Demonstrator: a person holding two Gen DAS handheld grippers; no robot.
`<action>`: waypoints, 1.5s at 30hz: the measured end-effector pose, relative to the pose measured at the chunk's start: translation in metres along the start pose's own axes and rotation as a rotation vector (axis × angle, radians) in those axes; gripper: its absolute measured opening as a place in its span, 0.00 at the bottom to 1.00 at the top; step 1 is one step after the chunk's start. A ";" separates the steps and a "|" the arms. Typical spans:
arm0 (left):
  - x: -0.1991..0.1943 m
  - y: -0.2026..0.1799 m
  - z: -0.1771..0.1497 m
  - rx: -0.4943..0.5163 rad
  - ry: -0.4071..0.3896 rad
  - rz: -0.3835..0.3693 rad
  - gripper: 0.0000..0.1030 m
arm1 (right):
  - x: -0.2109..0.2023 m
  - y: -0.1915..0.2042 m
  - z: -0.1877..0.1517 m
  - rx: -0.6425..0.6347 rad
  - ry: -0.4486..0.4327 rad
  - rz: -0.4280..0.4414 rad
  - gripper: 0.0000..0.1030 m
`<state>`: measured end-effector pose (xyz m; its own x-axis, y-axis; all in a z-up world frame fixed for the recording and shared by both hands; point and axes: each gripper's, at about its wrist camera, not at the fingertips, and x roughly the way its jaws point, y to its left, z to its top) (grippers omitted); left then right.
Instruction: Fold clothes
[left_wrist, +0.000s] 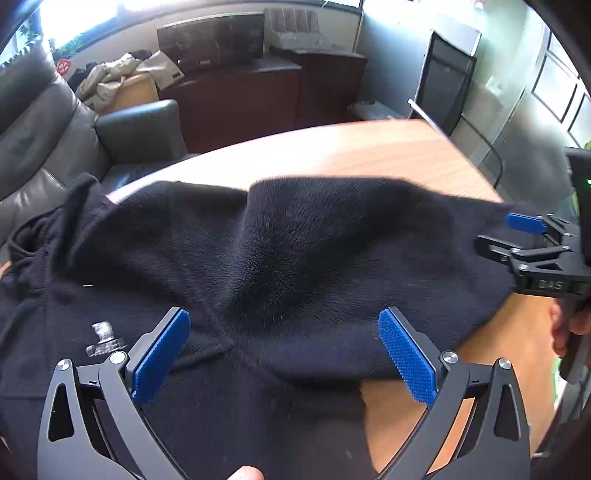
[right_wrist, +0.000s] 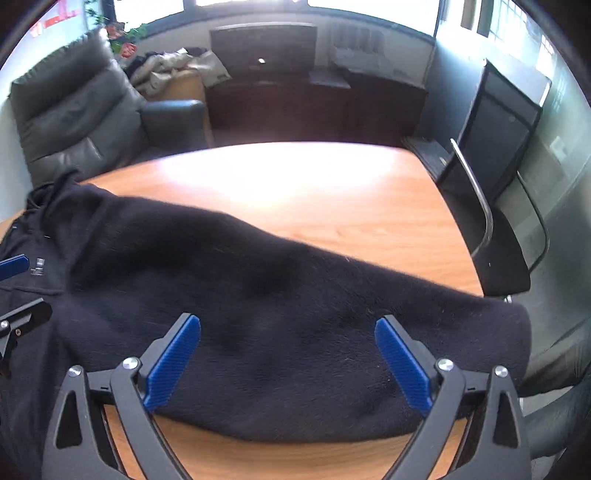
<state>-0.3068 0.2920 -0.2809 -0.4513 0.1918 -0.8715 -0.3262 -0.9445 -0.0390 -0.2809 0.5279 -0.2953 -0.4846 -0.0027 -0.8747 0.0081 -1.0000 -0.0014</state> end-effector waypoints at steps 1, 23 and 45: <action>0.004 0.000 -0.002 -0.001 0.006 0.020 1.00 | 0.004 -0.002 -0.003 0.000 0.002 -0.014 0.95; -0.078 -0.029 0.031 -0.012 -0.058 0.300 1.00 | -0.048 -0.011 0.006 0.112 -0.072 -0.027 0.96; 0.056 -0.024 0.041 0.077 -0.009 -0.004 1.00 | -0.007 -0.168 -0.055 0.278 -0.043 -0.043 0.92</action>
<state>-0.3580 0.3358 -0.3087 -0.4574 0.1988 -0.8668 -0.3908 -0.9205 -0.0048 -0.2310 0.6964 -0.3159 -0.5165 0.0451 -0.8551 -0.2503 -0.9630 0.1003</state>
